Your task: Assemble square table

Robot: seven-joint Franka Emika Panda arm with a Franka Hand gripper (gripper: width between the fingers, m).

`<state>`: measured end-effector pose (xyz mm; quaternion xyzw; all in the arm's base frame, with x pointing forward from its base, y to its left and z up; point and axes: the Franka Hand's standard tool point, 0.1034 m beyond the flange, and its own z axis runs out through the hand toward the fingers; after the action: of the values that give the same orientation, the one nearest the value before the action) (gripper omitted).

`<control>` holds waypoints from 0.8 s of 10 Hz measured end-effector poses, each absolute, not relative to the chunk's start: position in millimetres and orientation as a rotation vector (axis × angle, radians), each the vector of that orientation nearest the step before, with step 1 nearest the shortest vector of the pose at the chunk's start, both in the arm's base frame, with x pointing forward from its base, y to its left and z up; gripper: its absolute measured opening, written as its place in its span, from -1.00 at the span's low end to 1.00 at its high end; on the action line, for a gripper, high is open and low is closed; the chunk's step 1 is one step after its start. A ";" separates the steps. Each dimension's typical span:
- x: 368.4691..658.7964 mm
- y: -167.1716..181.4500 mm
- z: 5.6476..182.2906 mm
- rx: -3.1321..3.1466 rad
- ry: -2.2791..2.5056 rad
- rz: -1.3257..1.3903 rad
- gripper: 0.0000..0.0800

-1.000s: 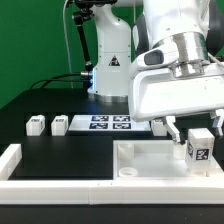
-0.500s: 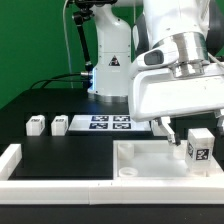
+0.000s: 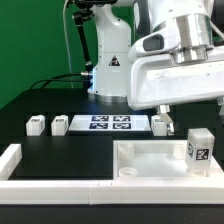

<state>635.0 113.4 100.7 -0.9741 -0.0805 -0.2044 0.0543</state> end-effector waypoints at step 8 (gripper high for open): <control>622.2 120.6 94.1 -2.975 -0.295 0.247 0.62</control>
Offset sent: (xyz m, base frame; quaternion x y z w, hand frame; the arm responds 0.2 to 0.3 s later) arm 0.0079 0.0000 -0.0043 0.0054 -0.1286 0.0204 0.9915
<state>622.2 120.6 94.1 -0.9893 -0.0981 0.0820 0.0707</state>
